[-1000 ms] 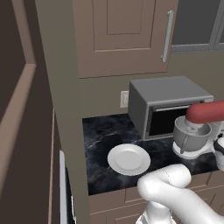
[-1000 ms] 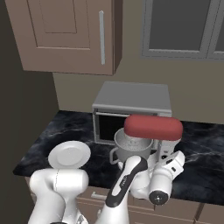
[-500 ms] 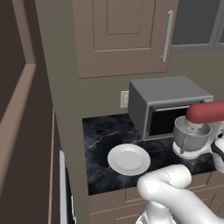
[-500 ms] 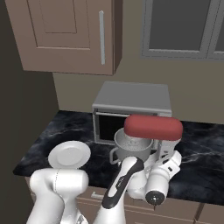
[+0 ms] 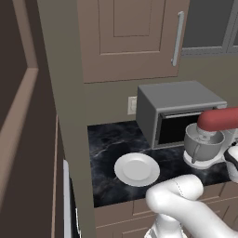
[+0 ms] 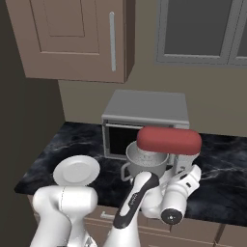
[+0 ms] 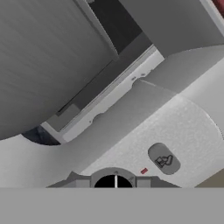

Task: Add butter and sugar cubes to the stand mixer bowl and then turn on the stand mixer to begin making frosting.

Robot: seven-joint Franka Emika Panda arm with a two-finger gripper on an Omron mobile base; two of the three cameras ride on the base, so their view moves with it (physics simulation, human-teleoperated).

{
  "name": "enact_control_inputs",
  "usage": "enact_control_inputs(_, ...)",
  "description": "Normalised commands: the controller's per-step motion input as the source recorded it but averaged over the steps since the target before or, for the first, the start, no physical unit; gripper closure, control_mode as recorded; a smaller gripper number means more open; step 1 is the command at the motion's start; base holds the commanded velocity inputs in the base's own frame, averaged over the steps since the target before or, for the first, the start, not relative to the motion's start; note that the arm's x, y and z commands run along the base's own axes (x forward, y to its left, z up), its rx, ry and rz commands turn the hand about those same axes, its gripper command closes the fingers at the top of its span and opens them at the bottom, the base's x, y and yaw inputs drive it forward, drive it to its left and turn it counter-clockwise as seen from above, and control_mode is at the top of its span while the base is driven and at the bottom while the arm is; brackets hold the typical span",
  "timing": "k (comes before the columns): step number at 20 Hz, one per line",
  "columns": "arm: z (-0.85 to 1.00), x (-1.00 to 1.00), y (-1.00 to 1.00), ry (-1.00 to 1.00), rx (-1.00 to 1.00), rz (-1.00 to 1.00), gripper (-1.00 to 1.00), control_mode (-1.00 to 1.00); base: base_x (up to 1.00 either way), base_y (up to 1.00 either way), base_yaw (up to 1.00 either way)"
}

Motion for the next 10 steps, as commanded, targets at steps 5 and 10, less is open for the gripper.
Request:
enact_control_inputs(5, -0.08, 0.04, 0.0, 0.0, 0.01, 0.0, 1.0, -1.0, 0.0, 0.0, 0.0)
enact_control_inputs(10, -0.04, 0.0, -0.06, 0.0, 0.07, -0.01, 1.0, -1.0, 0.0, 0.0, 0.0)
